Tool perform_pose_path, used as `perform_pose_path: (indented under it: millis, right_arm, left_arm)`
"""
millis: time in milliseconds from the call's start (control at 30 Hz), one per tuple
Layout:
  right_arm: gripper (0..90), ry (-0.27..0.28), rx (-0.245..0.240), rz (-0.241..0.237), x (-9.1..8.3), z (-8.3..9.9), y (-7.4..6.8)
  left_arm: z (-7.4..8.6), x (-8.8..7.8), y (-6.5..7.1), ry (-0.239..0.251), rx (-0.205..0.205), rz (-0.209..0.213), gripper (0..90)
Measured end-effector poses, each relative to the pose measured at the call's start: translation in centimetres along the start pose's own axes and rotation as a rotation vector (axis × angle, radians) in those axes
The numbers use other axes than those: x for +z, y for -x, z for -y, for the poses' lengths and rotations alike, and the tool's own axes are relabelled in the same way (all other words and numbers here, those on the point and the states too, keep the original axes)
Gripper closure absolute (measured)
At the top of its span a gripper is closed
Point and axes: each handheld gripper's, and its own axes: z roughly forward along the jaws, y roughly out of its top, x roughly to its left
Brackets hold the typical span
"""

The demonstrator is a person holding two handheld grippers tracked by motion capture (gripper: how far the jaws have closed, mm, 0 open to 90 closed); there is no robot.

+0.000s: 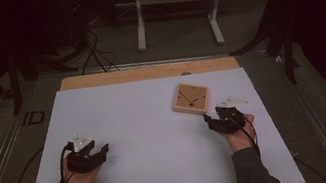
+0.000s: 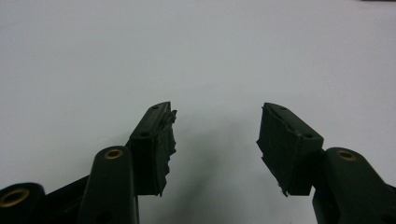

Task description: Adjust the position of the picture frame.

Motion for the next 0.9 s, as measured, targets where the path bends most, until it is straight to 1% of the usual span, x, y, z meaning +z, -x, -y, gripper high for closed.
perform_pose_path:
  millis: [67, 100, 167, 200, 267, 300, 367, 400, 467, 533, 700, 767, 800, 867, 900]
  right_arm:
    - [42.8, 0.003, -0.002, 0.001, 0.1, -0.2, 0.1]
    - [42.8, 0.01, 0.004, 0.002, 0.5, -0.8, 0.4]
    - [42.8, 0.013, 0.005, 0.004, 0.6, -0.9, 0.5]
    - [43.0, 0.02, 0.013, 0.0, 0.9, -1.3, 0.8]
    - [43.0, 0.022, 0.02, 0.0, 1.0, -1.4, 0.8]
    - [44.3, 0.028, 0.03, 0.0, 1.4, -1.6, 1.2]
    - [45.2, 0.023, 0.04, 0.004, 1.9, -1.5, 1.4]
    - [45.2, 0.023, 0.04, 0.004, 1.9, -1.5, 1.4]
    - [48.7, 0.01, 0.046, 0.011, 2.8, -1.4, 1.8]
    - [50.9, 0.002, 0.054, 0.008, 3.4, -1.3, 1.9]
    - [54.1, -0.007, 0.047, 0.019, 4.2, -1.5, 2.0]
    - [55.1, -0.013, 0.065, 0.034, 4.8, -1.8, 2.4]
    - [55.1, -0.013, 0.065, 0.034, 4.8, -1.8, 2.4]
    - [55.7, -0.024, 0.096, 0.033, 5.3, -1.8, 2.9]
    - [55.7, -0.024, 0.096, 0.033, 5.3, -1.8, 2.9]
  left_arm:
    - [0.0, 0.0, 0.0, 0.001, 0.0, 0.0, 44.5]
    - [0.0, 0.0, -0.1, 0.001, -0.004, 0.001, 44.5]
    - [0.0, 0.0, -0.1, 0.002, -0.005, 0.0, 44.5]
    - [0.0, 0.0, -0.1, 0.001, -0.007, 0.001, 44.5]
    - [0.0, 0.0, -0.1, 0.001, -0.007, 0.001, 44.4]
    - [0.0, 0.1, -0.1, 0.001, -0.006, 0.001, 44.4]
    - [0.0, 0.1, 0.0, -0.001, -0.002, 0.002, 44.5]
    - [0.0, 0.1, 0.0, -0.001, -0.002, 0.002, 44.3]
    - [0.0, 0.2, 0.0, -0.003, 0.001, 0.002, 44.3]
    - [0.0, 0.2, 0.1, -0.004, 0.003, 0.003, 44.3]
    - [0.0, 0.2, 0.1, -0.004, 0.007, 0.003, 44.3]
    - [0.0, 0.2, 0.1, -0.001, 0.004, 0.003, 44.3]
    - [0.0, 0.2, 0.1, 0.001, 0.001, 0.002, 44.3]
    - [0.0, 0.1, 0.0, 0.002, 0.0, 0.002, 44.2]
    - [0.0, 0.1, 0.0, 0.003, 0.0, 0.003, 44.2]
